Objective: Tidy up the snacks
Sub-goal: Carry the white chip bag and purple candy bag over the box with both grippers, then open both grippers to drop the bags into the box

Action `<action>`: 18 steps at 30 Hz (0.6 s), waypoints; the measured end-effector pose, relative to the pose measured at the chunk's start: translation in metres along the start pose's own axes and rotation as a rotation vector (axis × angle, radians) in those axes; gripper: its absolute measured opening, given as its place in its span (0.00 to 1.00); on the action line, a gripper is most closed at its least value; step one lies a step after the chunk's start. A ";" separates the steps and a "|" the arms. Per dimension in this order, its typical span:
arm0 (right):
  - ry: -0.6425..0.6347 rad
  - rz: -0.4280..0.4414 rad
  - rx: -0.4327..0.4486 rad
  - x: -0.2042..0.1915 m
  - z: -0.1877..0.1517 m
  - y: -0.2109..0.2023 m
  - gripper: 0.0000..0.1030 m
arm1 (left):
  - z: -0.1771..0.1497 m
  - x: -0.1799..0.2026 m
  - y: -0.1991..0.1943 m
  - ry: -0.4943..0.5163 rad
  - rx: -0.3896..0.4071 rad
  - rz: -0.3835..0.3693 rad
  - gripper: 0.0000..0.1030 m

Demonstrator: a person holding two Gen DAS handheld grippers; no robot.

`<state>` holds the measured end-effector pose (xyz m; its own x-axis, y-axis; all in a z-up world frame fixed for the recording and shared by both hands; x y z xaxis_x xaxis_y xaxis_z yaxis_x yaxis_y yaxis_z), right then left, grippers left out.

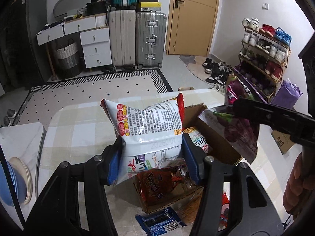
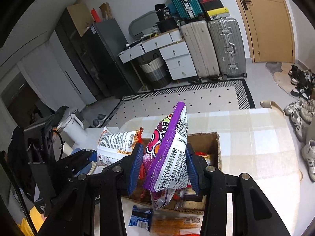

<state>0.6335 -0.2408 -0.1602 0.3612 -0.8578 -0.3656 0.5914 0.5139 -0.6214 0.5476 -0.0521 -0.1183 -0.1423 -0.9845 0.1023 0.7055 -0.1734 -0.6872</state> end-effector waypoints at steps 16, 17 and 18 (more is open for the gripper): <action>-0.003 -0.027 -0.052 0.009 -0.018 0.032 0.42 | -0.004 0.024 0.060 0.064 -0.073 0.012 0.52; -0.002 -0.026 -0.055 0.010 -0.018 0.033 0.42 | -0.003 0.024 0.063 0.066 -0.079 0.014 0.52; -0.001 -0.028 -0.055 0.010 -0.018 0.034 0.42 | -0.003 0.025 0.067 0.065 -0.082 0.011 0.52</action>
<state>0.6440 -0.2325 -0.1978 0.3457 -0.8717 -0.3472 0.5610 0.4886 -0.6683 0.5890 -0.0880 -0.1636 -0.1812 -0.9822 0.0491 0.6484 -0.1569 -0.7450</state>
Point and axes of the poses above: each gripper's, at about its wrist camera, not at the fingertips, and y roughly the way its jaws point, x to its right, z to its top, the point moved 10 cm from there along y, roughly the way its jaws point, and after that the axes turned 1 degree about -y, right-handed, at the moved point
